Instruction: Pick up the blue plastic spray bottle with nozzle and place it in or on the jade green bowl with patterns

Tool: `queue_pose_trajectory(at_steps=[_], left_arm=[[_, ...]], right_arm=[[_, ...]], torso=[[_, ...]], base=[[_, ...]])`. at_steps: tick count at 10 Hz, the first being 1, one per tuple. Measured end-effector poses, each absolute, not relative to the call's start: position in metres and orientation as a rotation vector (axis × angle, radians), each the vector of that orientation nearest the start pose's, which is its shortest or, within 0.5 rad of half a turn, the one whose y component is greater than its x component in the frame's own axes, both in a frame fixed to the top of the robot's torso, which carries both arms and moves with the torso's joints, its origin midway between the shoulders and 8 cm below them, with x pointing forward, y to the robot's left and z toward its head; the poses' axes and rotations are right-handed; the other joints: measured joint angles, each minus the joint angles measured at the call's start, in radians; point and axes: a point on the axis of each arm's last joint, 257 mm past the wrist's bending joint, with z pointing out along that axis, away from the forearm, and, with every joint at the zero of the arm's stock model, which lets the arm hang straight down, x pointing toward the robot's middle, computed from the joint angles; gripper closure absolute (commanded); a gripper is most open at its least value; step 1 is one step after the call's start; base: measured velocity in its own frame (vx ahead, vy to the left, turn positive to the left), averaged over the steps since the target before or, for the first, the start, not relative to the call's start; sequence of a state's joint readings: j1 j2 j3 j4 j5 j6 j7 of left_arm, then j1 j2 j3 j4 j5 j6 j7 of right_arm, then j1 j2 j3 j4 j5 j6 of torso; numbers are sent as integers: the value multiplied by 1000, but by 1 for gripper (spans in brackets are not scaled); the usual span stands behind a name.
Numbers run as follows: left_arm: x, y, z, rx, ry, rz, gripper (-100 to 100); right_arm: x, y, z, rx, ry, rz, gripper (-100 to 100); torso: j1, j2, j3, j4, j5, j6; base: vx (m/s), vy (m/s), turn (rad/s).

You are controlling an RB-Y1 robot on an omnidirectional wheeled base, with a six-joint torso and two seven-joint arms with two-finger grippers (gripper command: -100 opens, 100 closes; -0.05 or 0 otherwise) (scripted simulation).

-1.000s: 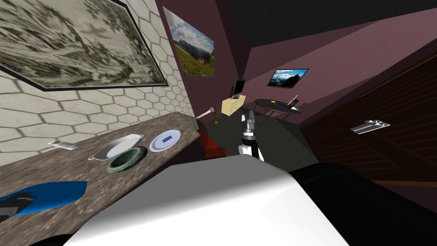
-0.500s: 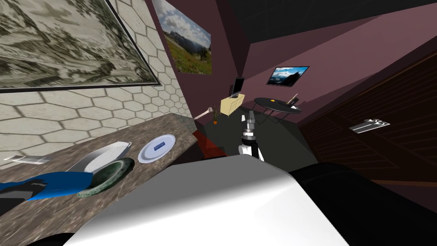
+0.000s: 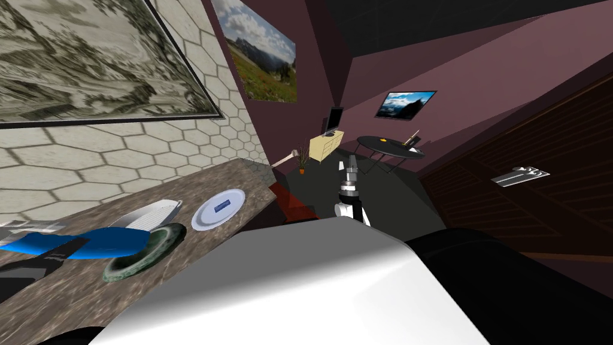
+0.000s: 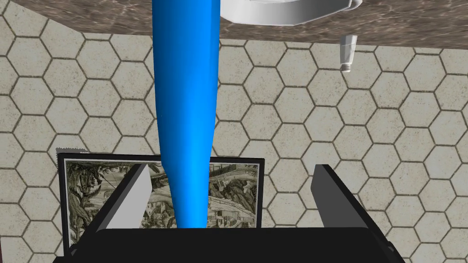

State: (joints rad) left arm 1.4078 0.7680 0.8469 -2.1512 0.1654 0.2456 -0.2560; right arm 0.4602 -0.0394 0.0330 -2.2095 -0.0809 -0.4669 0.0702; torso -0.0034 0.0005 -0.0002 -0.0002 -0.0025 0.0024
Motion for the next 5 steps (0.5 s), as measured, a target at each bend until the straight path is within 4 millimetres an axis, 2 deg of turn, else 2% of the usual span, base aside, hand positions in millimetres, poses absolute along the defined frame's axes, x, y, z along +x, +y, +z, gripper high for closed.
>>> queue_pose_trajectory(at_steps=[1, 2, 3, 4, 5], left_arm=[[136, 679, -98, -750, 1813, 490, -100], [139, 682, -108, -762, 1829, 494, -100], [137, 688, -121, -789, 1841, 504, -100], [135, 692, -136, -818, 1848, 503, -100], [138, 695, -141, -834, 1840, 491, -100]], right_arm=[[367, -273, -1, 713, 665, 1319, 0], [367, -273, -1, 712, 665, 1319, 0], [367, -273, -1, 712, 665, 1319, 0], [367, -273, -1, 712, 665, 1319, 0], [367, -273, -1, 713, 665, 1319, 0]], torso=[[0, 0, 0, 0, 0, 0], [2, 8, 4, 1, 1, 0], [4, 12, 7, 2, 3, -2], [5, 10, 6, 2, 3, -2], [5, 6, 3, 1, 3, -2]], base=[[-167, 13, -80], [-198, 16, -57], [-109, 10, 27], [-36, 4, 14], [5, -2, -3]])
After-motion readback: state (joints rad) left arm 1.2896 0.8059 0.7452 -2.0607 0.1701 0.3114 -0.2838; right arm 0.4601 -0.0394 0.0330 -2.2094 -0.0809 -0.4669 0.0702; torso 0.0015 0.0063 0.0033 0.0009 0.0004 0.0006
